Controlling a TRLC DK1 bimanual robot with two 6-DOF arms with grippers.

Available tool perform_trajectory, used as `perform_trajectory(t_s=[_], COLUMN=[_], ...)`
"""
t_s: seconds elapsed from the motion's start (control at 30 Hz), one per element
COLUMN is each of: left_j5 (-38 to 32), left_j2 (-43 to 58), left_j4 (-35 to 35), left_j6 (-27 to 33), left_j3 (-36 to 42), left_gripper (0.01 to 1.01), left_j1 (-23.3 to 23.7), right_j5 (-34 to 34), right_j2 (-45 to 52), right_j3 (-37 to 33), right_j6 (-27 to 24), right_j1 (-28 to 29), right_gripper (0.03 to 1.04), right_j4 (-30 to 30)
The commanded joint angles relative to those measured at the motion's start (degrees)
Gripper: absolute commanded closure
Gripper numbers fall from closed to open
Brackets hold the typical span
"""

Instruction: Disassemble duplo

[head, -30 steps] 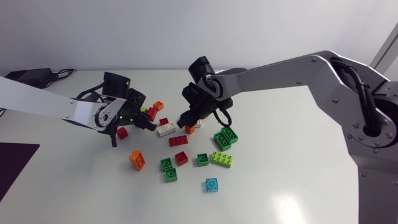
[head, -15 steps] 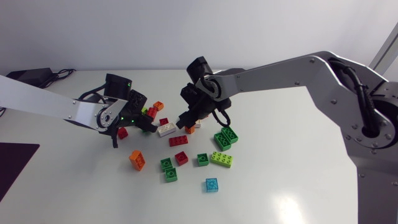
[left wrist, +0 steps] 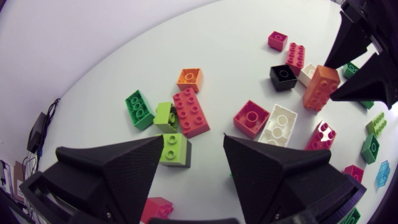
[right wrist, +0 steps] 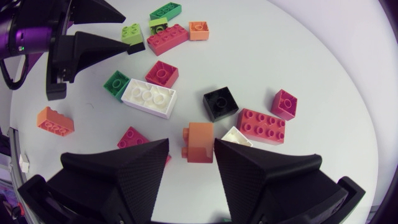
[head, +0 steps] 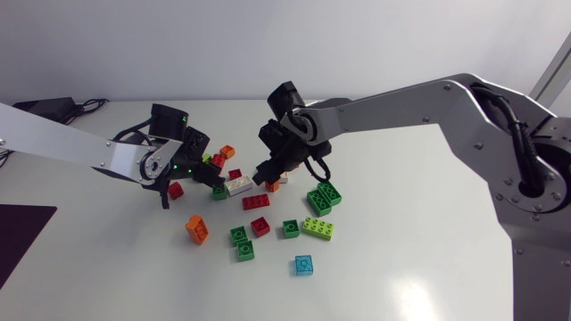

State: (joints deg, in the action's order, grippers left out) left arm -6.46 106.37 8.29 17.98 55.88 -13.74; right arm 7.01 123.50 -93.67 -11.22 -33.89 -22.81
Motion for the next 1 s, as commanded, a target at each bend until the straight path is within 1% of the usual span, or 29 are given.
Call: perform_trajectory(t_s=[0.0,0.17,0.5,0.53,0.67,0.7,0.77,0.83,0.87,0.93,0.97], left_j5=[-0.48,-0.48,-0.48,-0.48,-0.13,-0.05,-0.05,0.31,0.48,2.42,3.47], left_j2=[2.44,3.76,7.98,8.15,7.80,7.54,7.19,6.84,6.75,7.01,7.01], left_j4=[-0.30,-0.30,-4.43,-4.43,-4.60,-4.60,-4.60,-4.52,-4.52,-4.78,-5.04], left_j6=[-0.57,-0.57,0.13,0.22,-0.22,-0.31,-0.49,-0.40,-0.05,0.66,0.74], left_j3=[2.39,3.54,6.35,6.44,6.53,6.53,6.26,6.09,6.00,6.26,6.35], left_gripper=[0.315,0.315,0.321,0.336,0.585,0.613,0.631,0.692,0.743,0.923,0.980], left_j1=[1.96,3.81,3.63,3.63,3.89,4.16,4.24,4.33,4.33,4.33,4.33], right_j5=[-0.76,-0.76,-0.76,-0.76,-0.76,-0.85,-1.12,-1.29,-1.29,-1.29,-1.29], right_j2=[2.18,2.09,1.74,1.74,1.48,1.30,1.04,0.95,0.95,0.86,0.86], right_j3=[-1.17,-1.17,-1.17,-1.17,-0.99,-0.90,-0.73,-0.64,-0.64,-0.55,-0.55], right_j6=[-0.73,-0.73,-0.73,-0.73,-0.91,-0.99,-0.99,-1.17,-1.26,-1.26,-1.26], right_j1=[-0.83,-1.00,-1.09,-1.09,-1.18,-1.27,-1.35,-1.53,-1.53,-1.53,-1.53], right_gripper=[0.51,0.49,0.49,0.49,0.49,0.49,0.49,0.49,0.49,0.49,0.49], right_j4=[-1.01,-1.19,-1.54,-1.54,-1.71,-1.71,-1.71,-1.63,-1.71,-1.71,-1.71])
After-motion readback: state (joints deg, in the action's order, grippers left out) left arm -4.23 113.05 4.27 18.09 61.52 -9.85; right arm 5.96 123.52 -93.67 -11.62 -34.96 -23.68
